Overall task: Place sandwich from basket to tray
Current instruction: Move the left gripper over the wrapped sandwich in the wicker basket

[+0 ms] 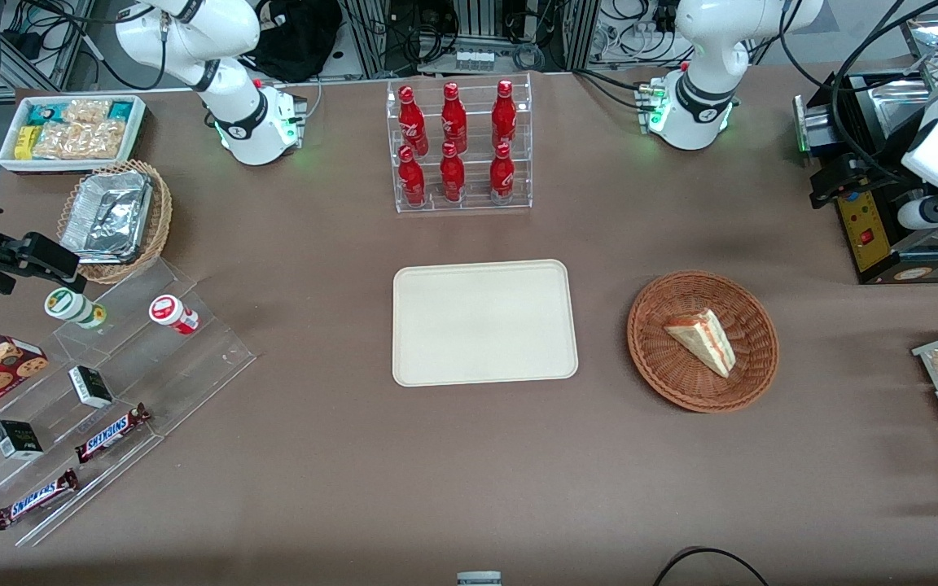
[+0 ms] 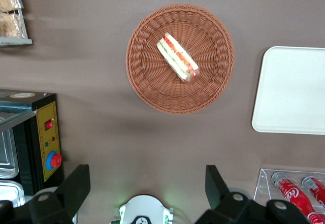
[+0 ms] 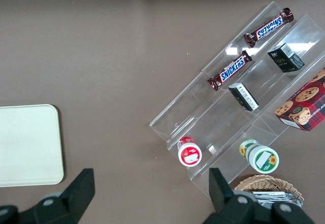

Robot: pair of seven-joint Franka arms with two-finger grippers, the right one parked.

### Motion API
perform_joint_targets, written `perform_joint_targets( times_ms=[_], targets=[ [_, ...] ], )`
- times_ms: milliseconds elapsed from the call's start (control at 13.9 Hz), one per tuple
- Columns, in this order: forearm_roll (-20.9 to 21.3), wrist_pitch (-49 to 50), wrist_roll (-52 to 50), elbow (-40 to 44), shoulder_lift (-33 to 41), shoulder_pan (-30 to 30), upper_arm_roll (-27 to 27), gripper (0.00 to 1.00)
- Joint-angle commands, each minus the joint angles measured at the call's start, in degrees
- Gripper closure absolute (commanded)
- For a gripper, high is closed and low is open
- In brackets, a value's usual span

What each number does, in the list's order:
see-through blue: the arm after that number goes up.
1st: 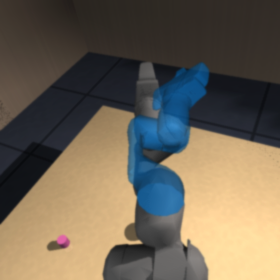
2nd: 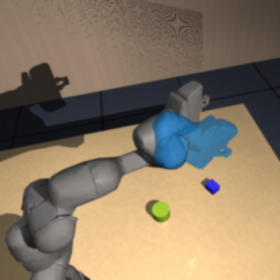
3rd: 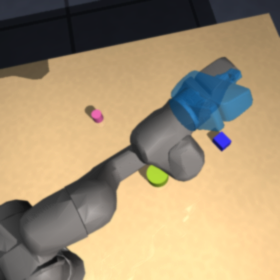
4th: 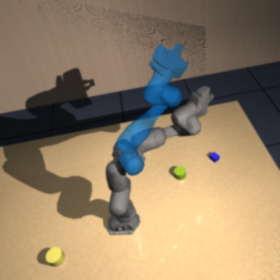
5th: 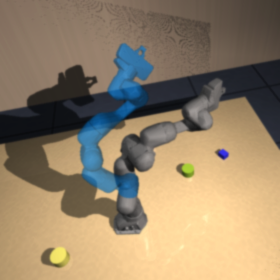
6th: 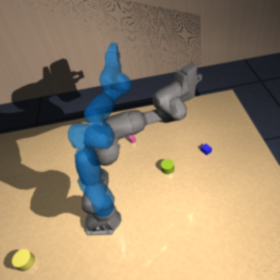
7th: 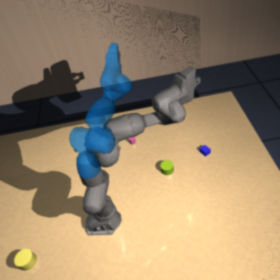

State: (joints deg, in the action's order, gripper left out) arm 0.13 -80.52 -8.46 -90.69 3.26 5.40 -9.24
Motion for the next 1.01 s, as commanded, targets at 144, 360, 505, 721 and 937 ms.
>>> perform_joint_targets(
  times_ms=[144,360,505,721,937],
  targets=[
    [-0.2,-1.0,-0.2,0.2,-1.9,0.6,-0.4,0.0],
    [0.1,-2.5,-0.3,-0.5,-6.1,0.6,-0.5,0.0],
    [2.0,-6.2,-2.1,-3.0,-7.3,0.6,-0.7,0.0],
    [2.5,-18.9,-9.1,-12.9,-7.3,0.5,-1.7,0.0],
    [3.4,-30.8,-19.0,-20.5,-7.5,0.4,-2.4,0.0]
  ],
)
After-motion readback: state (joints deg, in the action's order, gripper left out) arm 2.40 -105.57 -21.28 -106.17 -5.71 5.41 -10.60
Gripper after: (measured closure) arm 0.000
